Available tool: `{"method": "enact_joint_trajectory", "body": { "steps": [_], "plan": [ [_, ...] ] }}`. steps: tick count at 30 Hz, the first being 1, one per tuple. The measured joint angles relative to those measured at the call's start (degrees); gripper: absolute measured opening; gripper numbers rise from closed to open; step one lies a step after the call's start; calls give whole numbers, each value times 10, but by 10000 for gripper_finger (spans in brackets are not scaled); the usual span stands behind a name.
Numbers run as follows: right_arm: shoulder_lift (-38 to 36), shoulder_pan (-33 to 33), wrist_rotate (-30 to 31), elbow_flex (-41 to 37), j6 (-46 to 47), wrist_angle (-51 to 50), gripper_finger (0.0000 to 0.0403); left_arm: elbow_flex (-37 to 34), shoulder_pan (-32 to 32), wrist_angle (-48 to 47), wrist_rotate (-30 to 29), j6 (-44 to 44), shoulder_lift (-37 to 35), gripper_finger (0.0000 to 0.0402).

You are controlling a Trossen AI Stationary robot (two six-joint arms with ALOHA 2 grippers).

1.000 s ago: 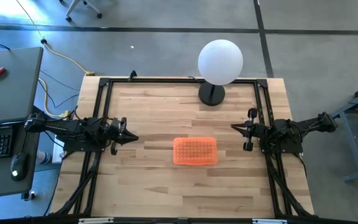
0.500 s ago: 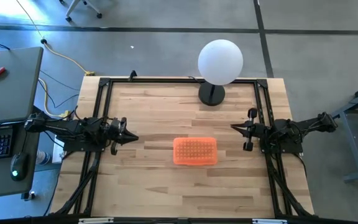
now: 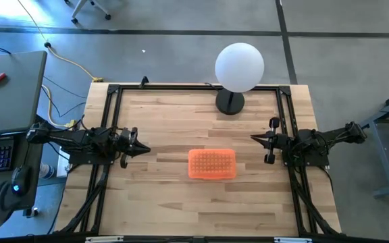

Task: Pick & place school supplies into a supply box
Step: Return to Home Position

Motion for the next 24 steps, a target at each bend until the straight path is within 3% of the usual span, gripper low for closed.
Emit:
{"method": "enact_joint_trajectory", "body": {
  "steps": [24],
  "plan": [
    [0, 0, 0, 0, 0, 0, 0, 0, 0, 0, 0, 0, 0, 53]
  ]
}}
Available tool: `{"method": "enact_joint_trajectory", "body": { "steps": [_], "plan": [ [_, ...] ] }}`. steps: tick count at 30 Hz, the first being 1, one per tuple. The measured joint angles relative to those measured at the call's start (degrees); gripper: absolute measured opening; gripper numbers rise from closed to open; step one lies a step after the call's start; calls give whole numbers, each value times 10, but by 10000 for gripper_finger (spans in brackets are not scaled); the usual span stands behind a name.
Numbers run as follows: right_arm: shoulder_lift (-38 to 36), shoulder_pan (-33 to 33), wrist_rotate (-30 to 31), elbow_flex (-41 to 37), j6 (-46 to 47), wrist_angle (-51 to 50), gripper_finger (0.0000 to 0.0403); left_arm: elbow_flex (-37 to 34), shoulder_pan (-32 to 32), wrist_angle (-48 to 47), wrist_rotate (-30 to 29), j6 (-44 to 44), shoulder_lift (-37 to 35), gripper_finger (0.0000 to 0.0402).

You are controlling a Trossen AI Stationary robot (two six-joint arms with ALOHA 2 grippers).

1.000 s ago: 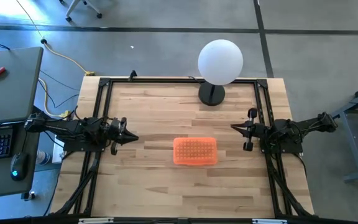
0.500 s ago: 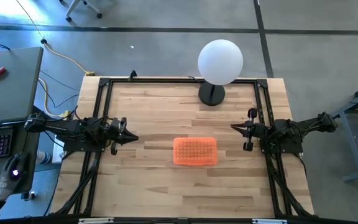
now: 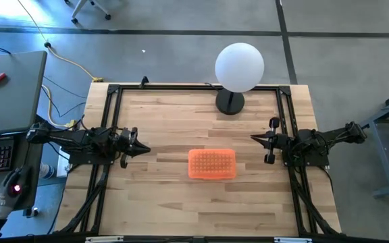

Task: Pick & place school supplies into a supply box
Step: Return to Home Position

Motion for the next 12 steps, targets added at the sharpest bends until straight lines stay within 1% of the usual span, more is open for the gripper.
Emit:
{"method": "enact_joint_trajectory", "body": {
  "steps": [12],
  "plan": [
    [0, 0, 0, 0, 0, 0, 0, 0, 0, 0, 0, 0, 0, 51]
  ]
}}
